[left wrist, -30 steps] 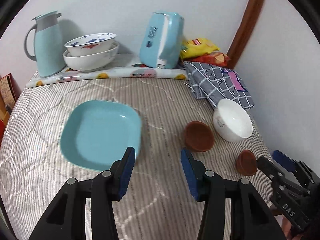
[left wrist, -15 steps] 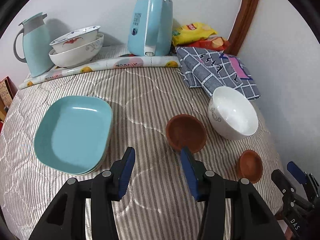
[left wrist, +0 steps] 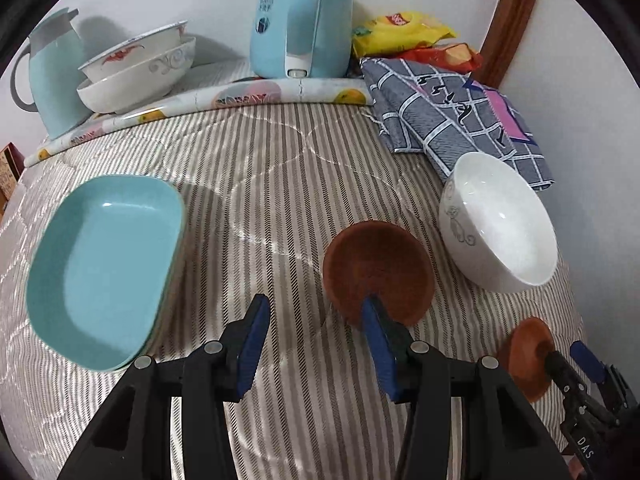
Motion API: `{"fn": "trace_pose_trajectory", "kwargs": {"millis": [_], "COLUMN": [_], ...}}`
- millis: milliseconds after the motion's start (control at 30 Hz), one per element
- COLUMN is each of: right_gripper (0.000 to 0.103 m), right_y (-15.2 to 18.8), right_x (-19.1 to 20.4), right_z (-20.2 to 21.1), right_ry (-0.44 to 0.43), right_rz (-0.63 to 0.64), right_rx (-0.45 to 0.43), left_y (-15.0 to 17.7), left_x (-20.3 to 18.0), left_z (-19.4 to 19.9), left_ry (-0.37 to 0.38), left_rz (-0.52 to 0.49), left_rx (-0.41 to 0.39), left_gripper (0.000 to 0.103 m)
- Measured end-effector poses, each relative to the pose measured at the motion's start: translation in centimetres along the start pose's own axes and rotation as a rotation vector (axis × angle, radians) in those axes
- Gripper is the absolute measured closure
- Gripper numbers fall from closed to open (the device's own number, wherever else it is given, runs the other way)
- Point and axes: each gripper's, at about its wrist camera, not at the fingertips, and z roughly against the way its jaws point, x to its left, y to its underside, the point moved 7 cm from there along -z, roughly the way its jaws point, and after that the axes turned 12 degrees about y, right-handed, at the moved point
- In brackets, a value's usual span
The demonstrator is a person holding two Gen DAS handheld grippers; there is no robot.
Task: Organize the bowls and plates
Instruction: 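Move the left tool toward the brown clay bowl, then close the left tool on the brown bowl rim while the right tool grasps another brown bowl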
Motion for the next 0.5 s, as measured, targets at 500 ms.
{"fn": "trace_pose_trajectory", "kwargs": {"millis": [500], "right_gripper": [0.054], "right_y": [0.7], "right_x": [0.4], "right_z": [-2.6], "right_ry": [-0.041], "right_rz": [-0.026], "right_rx": [0.002], "left_y": [-1.0], "left_x": [0.6], "left_z": [-3.4], "left_ry": [0.023], "left_rz": [0.01], "left_rx": [0.012], "left_gripper": [0.057]}}
